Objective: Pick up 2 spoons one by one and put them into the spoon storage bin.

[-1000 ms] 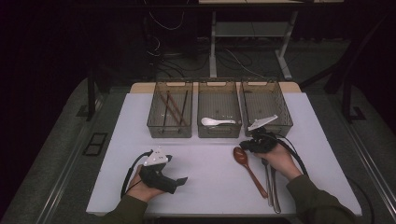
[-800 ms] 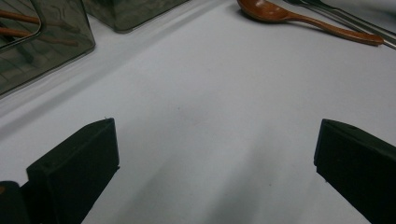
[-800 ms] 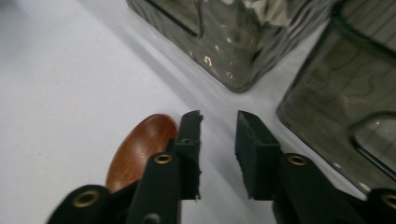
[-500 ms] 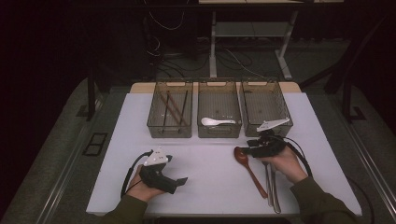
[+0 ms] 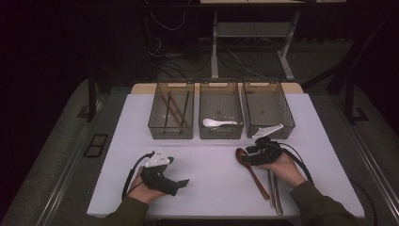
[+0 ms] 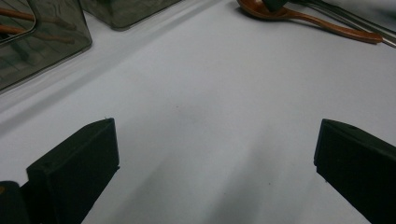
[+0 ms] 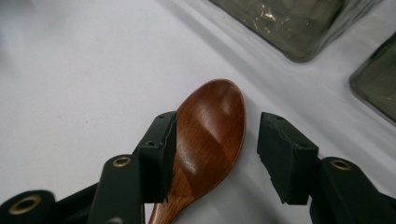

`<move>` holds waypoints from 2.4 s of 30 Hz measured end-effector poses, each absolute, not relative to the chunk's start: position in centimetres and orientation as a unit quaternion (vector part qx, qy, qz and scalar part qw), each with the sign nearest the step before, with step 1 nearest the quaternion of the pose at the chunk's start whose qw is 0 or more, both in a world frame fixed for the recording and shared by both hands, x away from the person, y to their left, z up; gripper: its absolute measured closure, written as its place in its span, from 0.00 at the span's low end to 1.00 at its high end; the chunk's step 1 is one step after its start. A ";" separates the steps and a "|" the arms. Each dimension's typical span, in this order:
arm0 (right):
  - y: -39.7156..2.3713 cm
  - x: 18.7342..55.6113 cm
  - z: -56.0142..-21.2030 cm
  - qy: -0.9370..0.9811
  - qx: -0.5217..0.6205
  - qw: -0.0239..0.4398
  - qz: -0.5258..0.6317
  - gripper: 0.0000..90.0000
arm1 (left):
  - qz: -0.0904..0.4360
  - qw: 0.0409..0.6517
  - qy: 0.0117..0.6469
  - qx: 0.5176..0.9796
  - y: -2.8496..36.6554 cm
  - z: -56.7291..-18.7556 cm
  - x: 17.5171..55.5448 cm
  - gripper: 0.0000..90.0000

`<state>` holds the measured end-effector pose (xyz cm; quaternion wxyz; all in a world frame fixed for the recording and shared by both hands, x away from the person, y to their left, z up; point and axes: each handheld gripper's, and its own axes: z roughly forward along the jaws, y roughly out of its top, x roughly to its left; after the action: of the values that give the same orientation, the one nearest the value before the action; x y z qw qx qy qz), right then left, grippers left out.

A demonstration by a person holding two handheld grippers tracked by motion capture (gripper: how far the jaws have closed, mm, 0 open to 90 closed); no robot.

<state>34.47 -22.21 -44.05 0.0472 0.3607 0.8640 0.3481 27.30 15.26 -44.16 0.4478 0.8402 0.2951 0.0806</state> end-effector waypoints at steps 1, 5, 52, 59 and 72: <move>-22.1 34.4 -44.1 0.864 0.360 0.046 0.348 0.52 | 0.080 0.447 0.295 0.840 15.2 -44.2 27.3 0.00; -21.8 34.3 -44.3 0.870 0.352 0.050 0.342 0.53 | 0.079 0.447 0.296 0.840 15.2 -44.2 27.3 0.00; -19.7 33.9 -44.0 0.874 0.334 0.033 0.352 0.90 | 0.067 0.452 0.287 0.842 15.3 -44.5 27.4 0.00; -20.0 33.9 -43.2 0.870 0.333 0.039 0.362 0.90 | 0.063 0.462 0.285 0.838 15.5 -44.5 27.4 0.00; -20.4 35.0 -40.8 0.857 0.333 0.064 0.389 0.90 | 0.062 0.460 0.280 0.840 15.4 -44.5 27.3 0.00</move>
<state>35.00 -20.36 -40.77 0.0638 0.3331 0.8567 0.3886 27.33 15.42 -44.53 0.4605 0.8400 0.2803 0.0616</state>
